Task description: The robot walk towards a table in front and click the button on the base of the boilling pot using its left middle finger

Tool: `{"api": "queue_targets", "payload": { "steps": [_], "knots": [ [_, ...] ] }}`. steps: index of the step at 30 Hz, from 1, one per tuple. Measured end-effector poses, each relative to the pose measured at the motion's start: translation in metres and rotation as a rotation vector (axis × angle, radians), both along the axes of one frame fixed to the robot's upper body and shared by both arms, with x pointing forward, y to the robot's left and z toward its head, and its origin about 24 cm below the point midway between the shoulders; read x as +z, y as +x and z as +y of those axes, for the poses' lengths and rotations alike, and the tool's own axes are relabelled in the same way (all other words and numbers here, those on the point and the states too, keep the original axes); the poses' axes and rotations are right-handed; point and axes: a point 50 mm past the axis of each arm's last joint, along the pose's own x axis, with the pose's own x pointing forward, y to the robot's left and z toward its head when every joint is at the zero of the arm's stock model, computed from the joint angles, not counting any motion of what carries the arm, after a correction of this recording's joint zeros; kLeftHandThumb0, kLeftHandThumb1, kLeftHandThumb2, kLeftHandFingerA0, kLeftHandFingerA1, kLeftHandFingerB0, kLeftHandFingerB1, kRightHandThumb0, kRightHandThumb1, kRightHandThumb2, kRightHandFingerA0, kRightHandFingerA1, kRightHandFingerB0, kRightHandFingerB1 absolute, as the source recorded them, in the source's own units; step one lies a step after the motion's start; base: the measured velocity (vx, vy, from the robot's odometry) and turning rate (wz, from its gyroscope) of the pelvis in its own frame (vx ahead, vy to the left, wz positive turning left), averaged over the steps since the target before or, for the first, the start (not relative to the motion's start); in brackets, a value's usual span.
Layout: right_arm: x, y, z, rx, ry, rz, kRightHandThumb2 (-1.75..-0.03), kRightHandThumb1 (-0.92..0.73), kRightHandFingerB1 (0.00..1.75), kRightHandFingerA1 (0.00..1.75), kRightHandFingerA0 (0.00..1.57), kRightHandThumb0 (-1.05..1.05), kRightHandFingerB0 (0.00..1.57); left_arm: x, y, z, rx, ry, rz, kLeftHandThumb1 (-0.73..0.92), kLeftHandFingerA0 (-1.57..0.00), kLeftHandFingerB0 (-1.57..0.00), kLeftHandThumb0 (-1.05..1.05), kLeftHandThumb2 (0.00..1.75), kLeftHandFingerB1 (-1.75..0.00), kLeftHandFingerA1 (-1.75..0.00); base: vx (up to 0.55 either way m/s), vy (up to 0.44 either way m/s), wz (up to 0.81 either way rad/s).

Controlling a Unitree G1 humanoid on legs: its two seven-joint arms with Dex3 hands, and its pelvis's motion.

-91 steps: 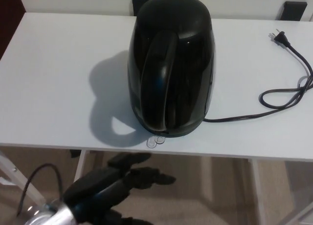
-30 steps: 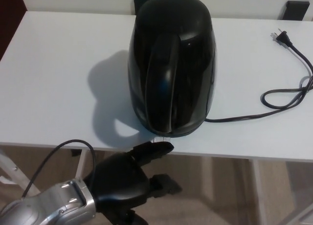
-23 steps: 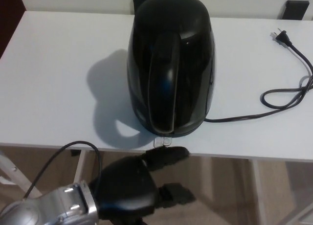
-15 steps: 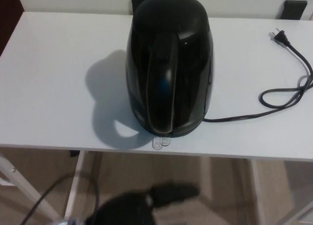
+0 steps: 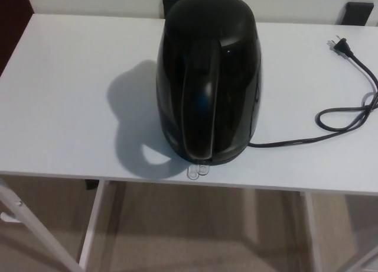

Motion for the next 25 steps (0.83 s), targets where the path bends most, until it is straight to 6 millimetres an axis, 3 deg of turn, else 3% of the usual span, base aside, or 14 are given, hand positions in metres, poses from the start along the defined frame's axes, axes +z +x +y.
{"api": "queue_targets", "payload": {
  "steps": [1,2,3,4,5,11,17,25],
  "knots": [
    [0.000,-0.001,0.000,-0.001,0.001,0.003,-0.76,-0.54,0.46,0.56,0.59,-0.42,0.36,-0.003,0.001,0.002,0.047,-0.005,0.014,0.48,-0.30,-0.24,-0.37,0.64,-0.39,-0.45,0.00,0.000,0.00],
    [-0.001,-0.001,0.000,-0.002,0.001,0.004,-0.59,-0.66,0.37,0.45,0.59,-0.35,0.40,-0.006,0.002,0.003,0.089,-0.011,0.025,0.54,-0.36,-0.26,-0.32,0.56,-0.34,-0.44,0.00,0.000,0.00],
    [-0.001,-0.001,0.000,-0.003,0.001,0.006,-0.59,-0.66,0.37,0.45,0.59,-0.35,0.40,-0.007,0.003,0.004,0.113,-0.014,0.030,0.54,-0.36,-0.26,-0.32,0.56,-0.34,-0.44,0.00,0.000,0.00],
    [-0.001,-0.002,0.000,-0.004,0.002,0.007,-0.61,-0.68,0.36,0.42,0.53,-0.33,0.39,-0.009,0.005,0.005,0.147,-0.018,0.037,0.36,-0.28,-0.14,-0.27,0.83,-0.49,-0.57,0.00,0.000,0.00],
    [-0.001,-0.002,0.000,-0.004,0.002,0.009,-0.61,-0.70,0.36,0.42,0.52,-0.31,0.39,-0.012,0.007,0.007,0.192,-0.024,0.047,0.47,-0.30,-0.23,-0.40,0.65,-0.41,-0.48,0.00,0.000,0.00],
    [-0.002,-0.003,0.001,-0.007,0.004,0.012,-0.61,-0.71,0.36,0.41,0.51,-0.32,0.38,-0.018,0.023,0.014,0.427,-0.080,0.080,0.51,-0.28,-0.21,-0.34,0.64,-0.38,-0.44,0.00,0.000,0.00],
    [-0.002,-0.003,0.000,-0.009,0.004,0.014,-0.61,-0.71,0.36,0.41,0.48,-0.31,0.39,-0.023,0.031,0.022,0.622,-0.143,0.128,0.49,-0.25,-0.19,-0.46,0.69,-0.40,-0.47,0.00,0.000,0.00],
    [-0.002,-0.003,-0.001,-0.017,0.003,0.011,-0.61,-0.70,0.36,0.42,0.49,-0.33,0.38,-0.031,0.031,0.052,0.873,-0.172,0.217,0.53,-0.21,-0.18,-0.51,0.72,-0.40,-0.45,0.00,0.000,0.00]
  ]
}}
